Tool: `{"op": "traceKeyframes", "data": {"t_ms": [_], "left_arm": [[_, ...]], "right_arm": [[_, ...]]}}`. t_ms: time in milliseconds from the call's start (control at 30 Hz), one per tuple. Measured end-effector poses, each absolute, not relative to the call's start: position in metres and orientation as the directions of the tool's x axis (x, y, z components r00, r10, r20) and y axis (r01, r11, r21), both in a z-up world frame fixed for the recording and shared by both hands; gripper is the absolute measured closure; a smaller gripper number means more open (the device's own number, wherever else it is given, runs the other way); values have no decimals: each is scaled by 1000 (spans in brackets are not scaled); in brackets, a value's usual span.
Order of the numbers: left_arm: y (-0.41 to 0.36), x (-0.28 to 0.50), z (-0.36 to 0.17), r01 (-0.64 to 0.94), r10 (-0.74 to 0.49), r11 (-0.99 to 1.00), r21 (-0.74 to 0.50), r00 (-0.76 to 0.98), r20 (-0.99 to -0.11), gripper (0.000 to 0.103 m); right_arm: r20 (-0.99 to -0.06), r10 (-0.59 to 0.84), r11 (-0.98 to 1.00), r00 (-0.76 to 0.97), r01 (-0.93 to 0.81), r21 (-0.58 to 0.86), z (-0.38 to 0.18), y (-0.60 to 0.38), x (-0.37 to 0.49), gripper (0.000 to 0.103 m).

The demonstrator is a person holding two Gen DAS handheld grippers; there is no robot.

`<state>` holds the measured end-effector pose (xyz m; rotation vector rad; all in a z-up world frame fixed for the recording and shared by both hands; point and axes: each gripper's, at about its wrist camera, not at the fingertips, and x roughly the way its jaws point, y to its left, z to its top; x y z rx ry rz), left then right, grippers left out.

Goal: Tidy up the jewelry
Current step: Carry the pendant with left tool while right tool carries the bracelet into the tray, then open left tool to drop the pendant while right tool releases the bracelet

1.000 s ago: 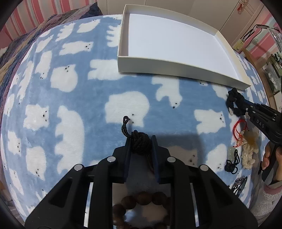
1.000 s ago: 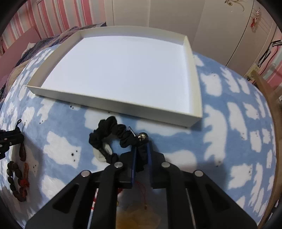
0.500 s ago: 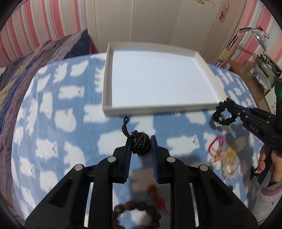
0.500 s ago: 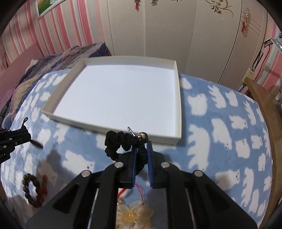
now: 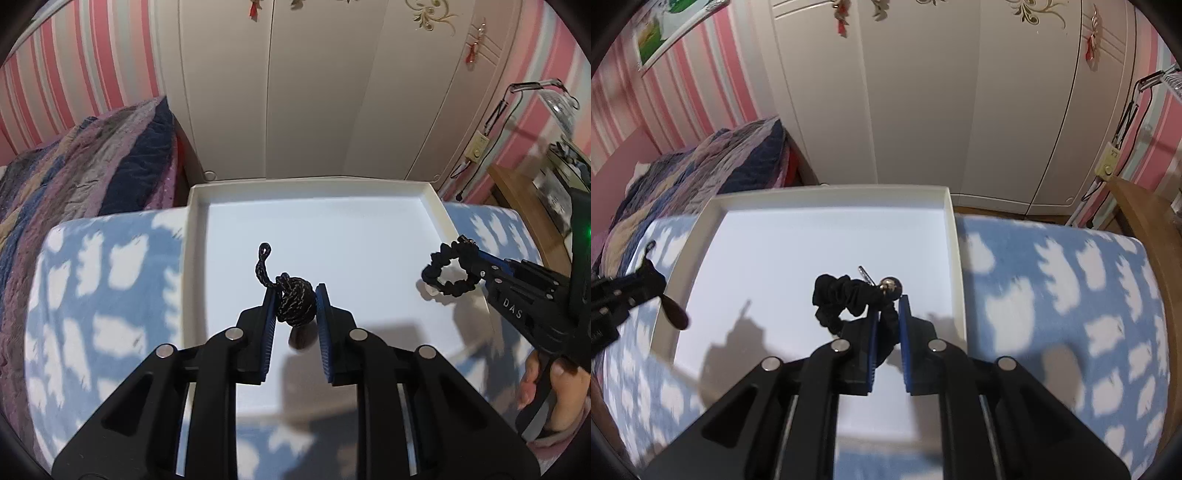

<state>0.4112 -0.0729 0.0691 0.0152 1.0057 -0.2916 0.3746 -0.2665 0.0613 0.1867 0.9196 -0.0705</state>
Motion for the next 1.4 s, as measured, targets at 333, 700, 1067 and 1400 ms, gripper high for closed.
{"op": "traceKeyframes", "data": {"t_ms": [333, 700, 1067, 1400], "left_arm": [[-102, 497, 23, 208, -229, 967, -149, 447, -865, 84], [-112, 530, -2, 144, -103, 989, -40, 459, -882, 82], [-108, 526, -8, 129, -72, 992, -14, 461, -885, 39], [-83, 476, 43, 138, -115, 989, -51, 506, -855, 21]], "right_arm": [[-807, 49, 961, 589, 191, 198, 40, -270, 450, 92], [-826, 6, 966, 563, 212, 151, 21, -261, 480, 92], [-856, 22, 961, 517, 225, 160, 8, -270, 482, 68], [-798, 8, 957, 602, 226, 180, 69, -289, 427, 51]]}}
